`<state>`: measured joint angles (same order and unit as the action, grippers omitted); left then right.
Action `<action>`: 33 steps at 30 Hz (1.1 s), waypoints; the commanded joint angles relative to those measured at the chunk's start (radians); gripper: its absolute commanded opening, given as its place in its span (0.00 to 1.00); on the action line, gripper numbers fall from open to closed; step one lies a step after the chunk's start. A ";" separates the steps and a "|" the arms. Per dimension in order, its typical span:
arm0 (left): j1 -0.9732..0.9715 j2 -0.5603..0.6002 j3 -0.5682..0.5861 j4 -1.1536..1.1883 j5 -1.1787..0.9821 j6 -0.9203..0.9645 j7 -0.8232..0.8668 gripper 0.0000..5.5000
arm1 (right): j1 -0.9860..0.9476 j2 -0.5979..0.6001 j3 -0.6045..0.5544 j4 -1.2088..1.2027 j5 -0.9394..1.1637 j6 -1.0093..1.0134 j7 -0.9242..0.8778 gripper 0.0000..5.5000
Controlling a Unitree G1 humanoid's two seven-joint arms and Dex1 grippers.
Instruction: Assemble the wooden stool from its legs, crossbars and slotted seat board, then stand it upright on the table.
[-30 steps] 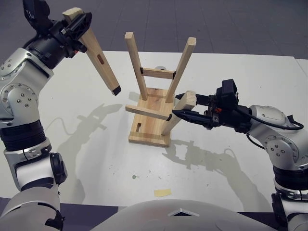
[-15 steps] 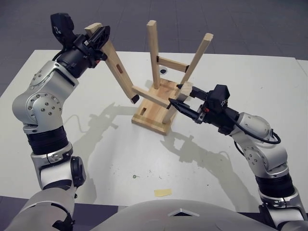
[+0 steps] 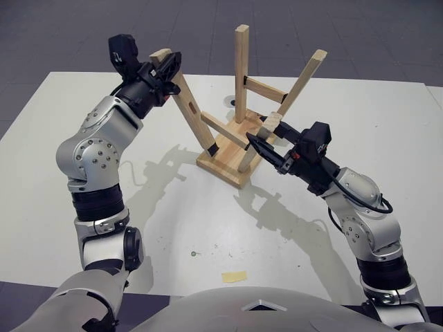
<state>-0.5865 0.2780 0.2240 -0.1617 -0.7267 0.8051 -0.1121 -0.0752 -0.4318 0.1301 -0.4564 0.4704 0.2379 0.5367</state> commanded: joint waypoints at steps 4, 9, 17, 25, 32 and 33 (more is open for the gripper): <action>0.026 -0.024 -0.022 0.012 0.095 -0.072 0.011 0.19 | 0.075 -0.015 0.026 0.074 -0.047 0.089 -0.013 0.38; 0.032 -0.049 -0.013 0.086 0.126 -0.141 -0.008 0.19 | 0.074 -0.011 0.035 0.077 -0.054 0.087 -0.014 0.38; 0.076 -0.053 -0.038 0.091 0.127 -0.182 -0.087 0.19 | 0.070 -0.005 0.040 0.082 -0.055 0.091 -0.018 0.38; 0.088 -0.008 -0.074 0.078 0.149 -0.181 -0.158 0.19 | 0.079 -0.006 0.043 0.084 -0.059 0.090 -0.022 0.38; 0.084 0.001 -0.087 0.029 0.129 -0.147 -0.183 0.19 | 0.076 -0.010 0.051 0.085 -0.082 0.096 -0.041 0.38; 0.092 0.007 -0.086 0.020 0.132 -0.141 -0.182 0.19 | 0.075 -0.008 0.050 0.086 -0.082 0.096 -0.045 0.38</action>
<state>-0.5282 0.2641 0.1574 -0.1280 -0.6024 0.6228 -0.2803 -0.0726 -0.4176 0.1485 -0.4560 0.4565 0.2367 0.5124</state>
